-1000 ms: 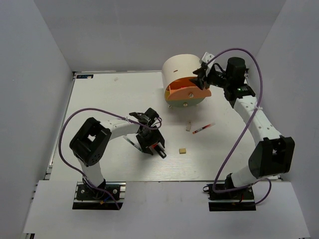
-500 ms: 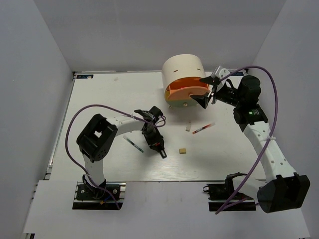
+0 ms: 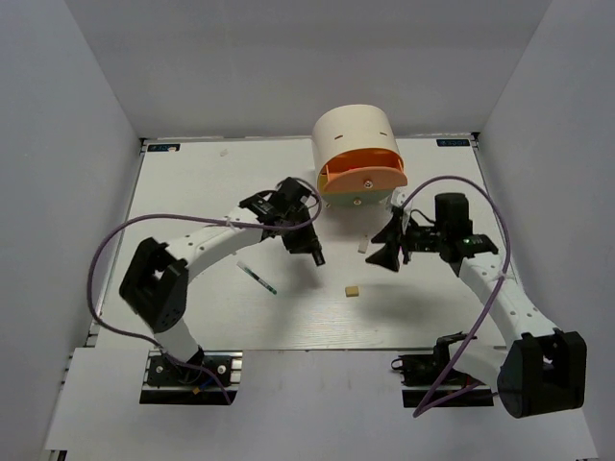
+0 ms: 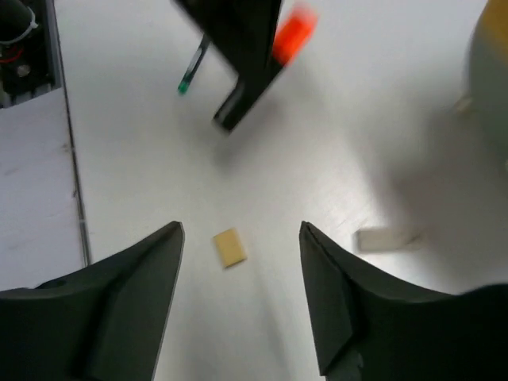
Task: Sort the stationery into containers
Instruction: Pick up the pen from the center of the board, then place the pen in the drawer.
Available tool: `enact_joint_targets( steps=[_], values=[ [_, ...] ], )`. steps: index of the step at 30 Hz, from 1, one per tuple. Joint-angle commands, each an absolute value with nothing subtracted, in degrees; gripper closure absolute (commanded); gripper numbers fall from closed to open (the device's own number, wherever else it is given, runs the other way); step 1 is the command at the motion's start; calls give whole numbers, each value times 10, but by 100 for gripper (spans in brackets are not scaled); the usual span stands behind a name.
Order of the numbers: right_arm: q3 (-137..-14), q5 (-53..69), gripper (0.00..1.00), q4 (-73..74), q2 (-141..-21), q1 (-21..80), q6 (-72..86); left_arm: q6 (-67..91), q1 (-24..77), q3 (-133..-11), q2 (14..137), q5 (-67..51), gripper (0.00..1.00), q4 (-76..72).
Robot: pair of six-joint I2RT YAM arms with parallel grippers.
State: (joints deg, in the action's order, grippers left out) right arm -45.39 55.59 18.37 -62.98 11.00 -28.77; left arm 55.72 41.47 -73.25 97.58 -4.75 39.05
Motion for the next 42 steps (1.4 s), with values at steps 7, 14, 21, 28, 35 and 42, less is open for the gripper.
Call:
enact_joint_targets(
  steps=[7, 14, 21, 28, 35, 42],
  values=[
    [-301, 447, 24, 85, -636, 112, -229, 411, 417, -761, 833, -4, 87, 155],
    [-290, 417, 77, 81, -673, 111, -238, 389, 412, -786, 855, 46, 86, -18],
    [-289, 407, 100, 65, -689, 111, -227, 377, 418, -861, 946, 74, 86, -98],
    [-280, 403, 96, 62, -686, 112, -229, 346, 418, -918, 1006, 91, 86, -97],
    [-282, 403, 78, 58, -689, 110, -225, 330, 424, -950, 1048, 81, 81, -63],
    [-314, 404, 55, 55, -695, 110, -211, 330, 429, -945, 1053, 62, 55, -51]
  ],
)
